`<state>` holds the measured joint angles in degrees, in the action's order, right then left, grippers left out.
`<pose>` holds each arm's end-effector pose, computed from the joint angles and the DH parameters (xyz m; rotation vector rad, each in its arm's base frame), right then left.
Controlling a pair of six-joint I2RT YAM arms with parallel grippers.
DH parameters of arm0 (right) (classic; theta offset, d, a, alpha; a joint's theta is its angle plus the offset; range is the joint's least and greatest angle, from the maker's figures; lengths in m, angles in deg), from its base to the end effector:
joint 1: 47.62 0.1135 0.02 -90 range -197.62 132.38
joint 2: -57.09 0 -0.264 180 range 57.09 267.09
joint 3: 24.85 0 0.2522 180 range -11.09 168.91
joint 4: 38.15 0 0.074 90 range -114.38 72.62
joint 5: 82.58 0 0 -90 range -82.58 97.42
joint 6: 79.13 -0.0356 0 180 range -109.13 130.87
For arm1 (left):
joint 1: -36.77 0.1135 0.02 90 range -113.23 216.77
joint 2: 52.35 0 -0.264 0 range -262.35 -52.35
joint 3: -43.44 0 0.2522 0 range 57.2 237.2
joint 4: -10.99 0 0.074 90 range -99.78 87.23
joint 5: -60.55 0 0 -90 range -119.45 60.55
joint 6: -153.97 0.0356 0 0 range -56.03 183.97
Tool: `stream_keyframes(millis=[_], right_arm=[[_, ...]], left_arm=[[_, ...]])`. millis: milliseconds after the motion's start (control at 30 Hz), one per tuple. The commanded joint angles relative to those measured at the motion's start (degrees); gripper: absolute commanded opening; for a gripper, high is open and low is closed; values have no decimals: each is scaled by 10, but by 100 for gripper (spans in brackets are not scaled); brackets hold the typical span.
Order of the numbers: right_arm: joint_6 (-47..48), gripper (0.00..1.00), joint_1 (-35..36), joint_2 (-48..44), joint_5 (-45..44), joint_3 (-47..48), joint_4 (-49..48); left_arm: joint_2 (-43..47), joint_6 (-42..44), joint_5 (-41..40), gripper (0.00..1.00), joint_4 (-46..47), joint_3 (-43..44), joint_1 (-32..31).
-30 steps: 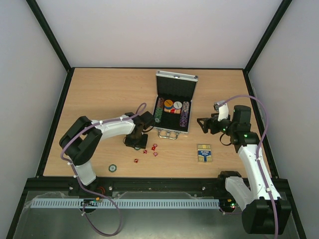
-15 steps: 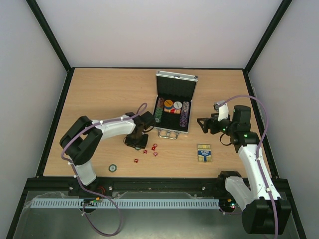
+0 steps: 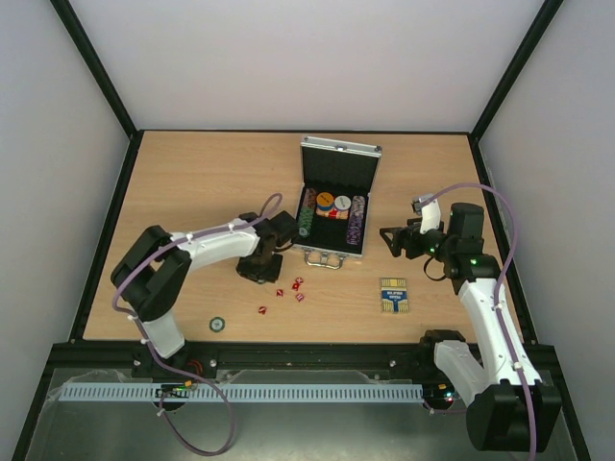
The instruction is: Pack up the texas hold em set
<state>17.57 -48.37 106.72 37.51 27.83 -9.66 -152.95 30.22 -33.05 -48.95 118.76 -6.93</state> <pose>0.1957 0.0153 0.2830 -0.4319 1.9302 0.4430 0.2226 -0.2096 0.1561 0.2594 3.0261 -0.0048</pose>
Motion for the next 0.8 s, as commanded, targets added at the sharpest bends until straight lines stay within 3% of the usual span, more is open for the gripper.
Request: stream_keyframes(millis=[0,333,767], right_arm=[[7,92,-2,5,3,1,10],[5,91,-2,9,2,0,9],[6,91,-2,9,-3,0,8]], left_arm=[[49,-14,-39,37,-32,45,1],[17,-32,-15,36,101,112,0],[-86,-26,-21,36,150,202,2]])
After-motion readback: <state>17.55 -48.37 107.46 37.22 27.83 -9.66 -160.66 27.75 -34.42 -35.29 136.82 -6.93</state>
